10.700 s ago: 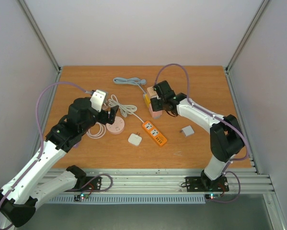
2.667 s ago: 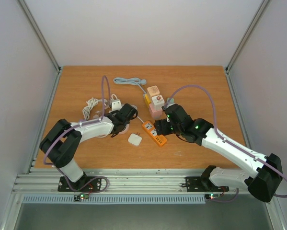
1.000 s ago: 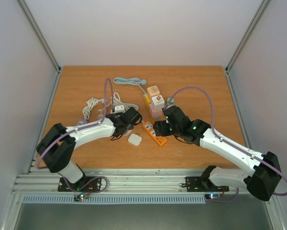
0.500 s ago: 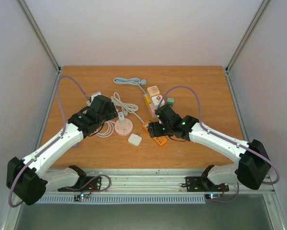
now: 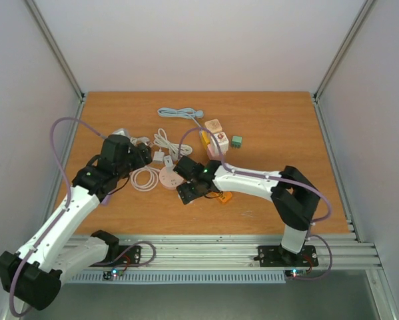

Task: Insert the plug

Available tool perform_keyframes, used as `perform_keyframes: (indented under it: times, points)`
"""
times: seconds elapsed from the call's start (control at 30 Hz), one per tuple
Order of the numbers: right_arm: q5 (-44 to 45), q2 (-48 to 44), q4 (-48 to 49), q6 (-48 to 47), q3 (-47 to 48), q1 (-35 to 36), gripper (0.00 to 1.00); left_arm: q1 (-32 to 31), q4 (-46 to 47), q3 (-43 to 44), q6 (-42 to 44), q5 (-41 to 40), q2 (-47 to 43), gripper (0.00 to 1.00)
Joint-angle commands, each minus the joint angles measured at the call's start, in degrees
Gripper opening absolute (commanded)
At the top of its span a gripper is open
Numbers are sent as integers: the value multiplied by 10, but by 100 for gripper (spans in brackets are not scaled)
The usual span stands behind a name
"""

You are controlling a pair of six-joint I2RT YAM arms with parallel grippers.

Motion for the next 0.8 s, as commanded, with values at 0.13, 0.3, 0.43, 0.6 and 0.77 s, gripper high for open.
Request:
perform_keyframes:
  times: [0.13, 0.3, 0.43, 0.6, 0.77]
  points:
    - [5, 77, -45, -80, 48, 10, 82, 23, -2, -5, 21, 32, -19, 79]
    - [-20, 109, -45, -113, 61, 10, 82, 25, -1, -5, 23, 34, -15, 80]
    - [-12, 127, -43, -124, 72, 10, 82, 25, 2, -5, 19, 39, -12, 80]
    - [-3, 140, -30, -123, 75, 10, 81, 25, 2, -4, 15, 43, -12, 80]
    - [-6, 143, -17, -104, 68, 10, 66, 25, 0, -5, 11, 42, -17, 80]
